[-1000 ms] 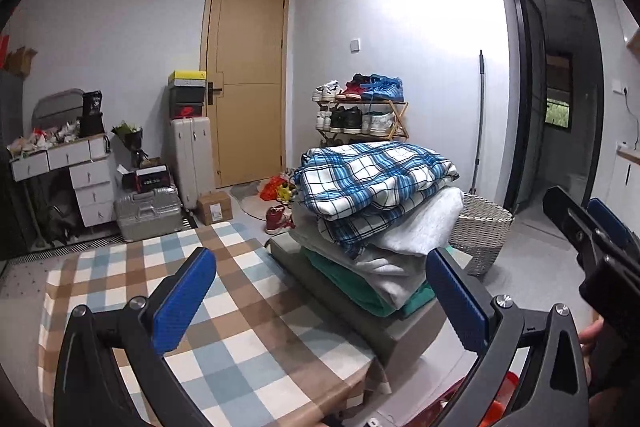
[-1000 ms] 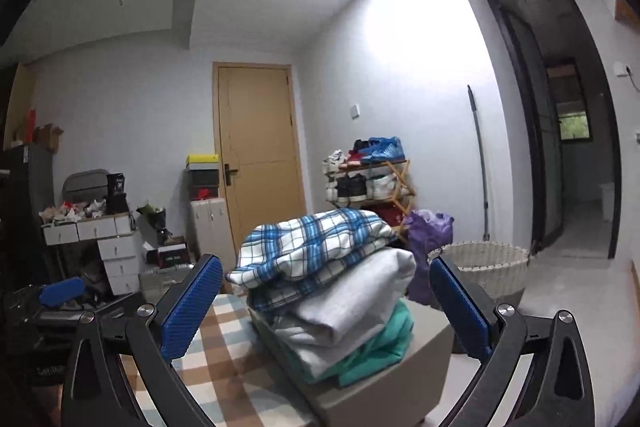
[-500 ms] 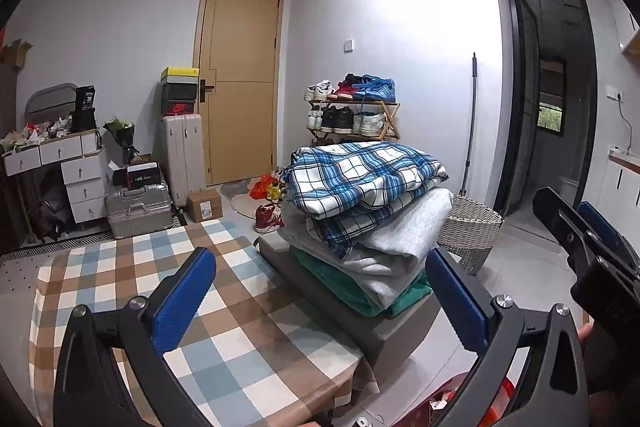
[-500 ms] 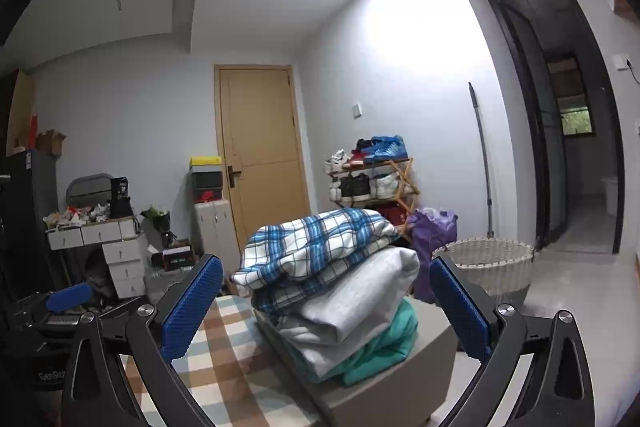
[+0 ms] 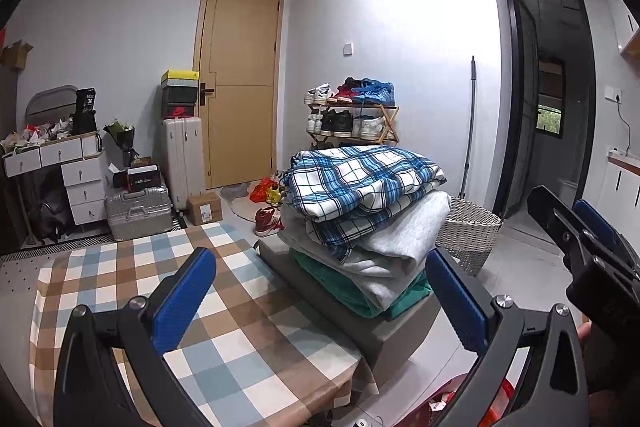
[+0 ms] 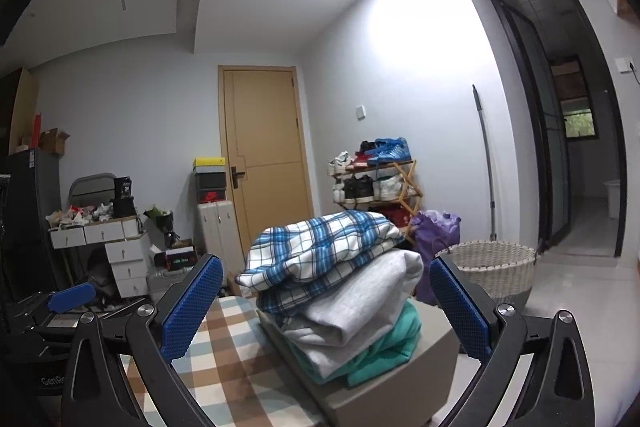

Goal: Fold large clothes

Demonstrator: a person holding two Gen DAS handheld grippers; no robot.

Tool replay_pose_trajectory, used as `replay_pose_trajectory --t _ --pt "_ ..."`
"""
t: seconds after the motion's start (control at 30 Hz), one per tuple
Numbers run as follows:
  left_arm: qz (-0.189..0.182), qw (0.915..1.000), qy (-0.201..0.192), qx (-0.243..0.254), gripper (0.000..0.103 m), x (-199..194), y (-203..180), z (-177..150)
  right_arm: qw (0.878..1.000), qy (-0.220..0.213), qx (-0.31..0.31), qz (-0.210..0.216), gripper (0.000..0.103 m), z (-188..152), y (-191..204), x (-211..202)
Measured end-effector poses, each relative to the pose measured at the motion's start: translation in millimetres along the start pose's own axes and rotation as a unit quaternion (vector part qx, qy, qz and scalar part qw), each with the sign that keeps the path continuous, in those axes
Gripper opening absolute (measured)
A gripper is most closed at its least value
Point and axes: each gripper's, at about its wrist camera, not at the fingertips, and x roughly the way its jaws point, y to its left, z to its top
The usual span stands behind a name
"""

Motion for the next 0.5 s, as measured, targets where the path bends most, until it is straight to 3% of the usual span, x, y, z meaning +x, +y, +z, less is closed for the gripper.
replay_pose_trajectory --t 0.5 --pt "0.000 1.0000 0.004 -0.002 0.102 0.9 -1.0 -1.8 1.000 0.004 -0.008 0.003 0.103 -0.6 1.0 3.7"
